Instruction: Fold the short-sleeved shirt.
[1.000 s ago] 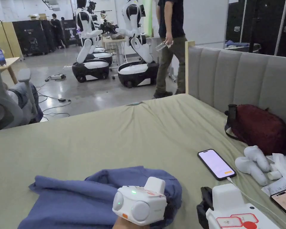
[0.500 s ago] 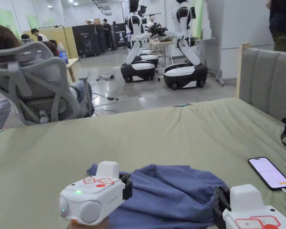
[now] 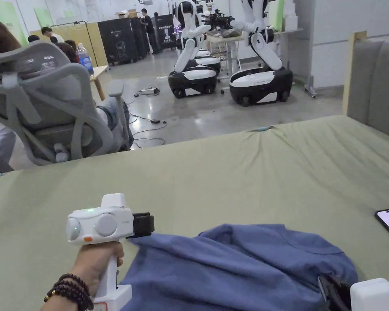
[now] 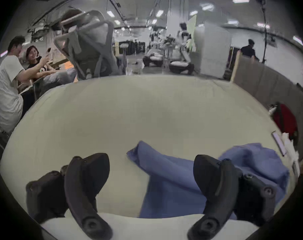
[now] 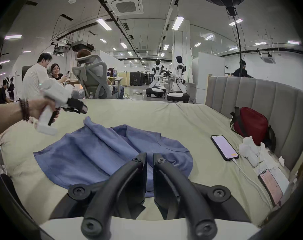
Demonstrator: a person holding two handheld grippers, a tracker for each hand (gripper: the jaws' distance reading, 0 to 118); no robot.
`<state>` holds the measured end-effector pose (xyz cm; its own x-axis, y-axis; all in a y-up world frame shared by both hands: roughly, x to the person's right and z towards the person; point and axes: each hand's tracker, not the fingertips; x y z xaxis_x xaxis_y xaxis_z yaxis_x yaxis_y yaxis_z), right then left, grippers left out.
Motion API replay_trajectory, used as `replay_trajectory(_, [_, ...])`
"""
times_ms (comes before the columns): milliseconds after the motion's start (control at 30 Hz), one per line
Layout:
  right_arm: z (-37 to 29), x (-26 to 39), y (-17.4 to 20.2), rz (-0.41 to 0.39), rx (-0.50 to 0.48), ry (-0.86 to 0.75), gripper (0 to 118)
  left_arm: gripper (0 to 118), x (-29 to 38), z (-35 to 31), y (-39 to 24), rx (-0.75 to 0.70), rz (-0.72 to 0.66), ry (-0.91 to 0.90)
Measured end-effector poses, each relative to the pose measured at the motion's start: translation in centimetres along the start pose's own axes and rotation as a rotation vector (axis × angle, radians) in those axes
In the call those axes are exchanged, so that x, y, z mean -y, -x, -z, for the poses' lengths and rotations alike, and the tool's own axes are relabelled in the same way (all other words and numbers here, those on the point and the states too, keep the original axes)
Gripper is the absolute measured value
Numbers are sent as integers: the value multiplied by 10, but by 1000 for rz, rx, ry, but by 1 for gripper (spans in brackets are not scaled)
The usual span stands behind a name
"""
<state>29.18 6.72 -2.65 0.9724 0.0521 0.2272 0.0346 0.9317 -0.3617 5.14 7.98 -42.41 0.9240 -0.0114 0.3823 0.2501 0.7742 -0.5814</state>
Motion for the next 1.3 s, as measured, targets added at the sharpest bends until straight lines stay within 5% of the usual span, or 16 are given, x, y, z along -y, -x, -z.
replay_trajectory(133, [20,8,-7,1,16,34,9,96,2,63,-2,-27,44,108])
replay_trajectory(267, [32,11,-13,10,44,60,9,76,22,68,-7,-35,-38,149])
replay_trajectory(300, [33,11,-15,14,46,62,9,62,21,63,-8,-41,-48,124])
replay_trajectory(367, [33,12,-19,24,52,67,9,5,19,48,-13,-2,-1,116])
replay_trajectory(433, [35,12,-24,37,71,81,10,5,14,45,-12,34,8,83])
replay_trajectory(567, [45,11,-47,73,85,115,48,5,9,27,-19,-12,20,71])
replay_trajectory(600, [47,10,-52,85,80,141,73,5,8,22,-18,-13,13,68])
replay_trajectory(633, [54,11,-60,112,84,180,115,5,7,16,-17,-11,0,55])
replay_trajectory(667, [57,11,-66,109,78,158,118,6,5,23,-12,-3,-10,52])
replay_trajectory(800, [85,17,-81,117,127,309,106,6,3,20,-7,3,-11,52])
replay_trajectory(900, [115,18,-90,192,31,390,99,6,3,16,-2,11,-12,46])
replay_trajectory(933, [126,19,-89,177,-7,447,80,6,3,17,-2,13,-13,46])
replay_trajectory(1000, [134,17,-84,160,-71,470,17,6,3,15,0,16,-19,44])
replay_trajectory(1100, [126,6,-65,47,-23,429,14,6,3,6,3,29,-28,12])
replay_trajectory(1233, [109,-39,-61,97,-55,189,14,6,-13,-22,16,72,-86,-92])
replay_trajectory(1300, [106,-76,-56,39,-36,92,14,6,-27,-42,24,92,-88,-143])
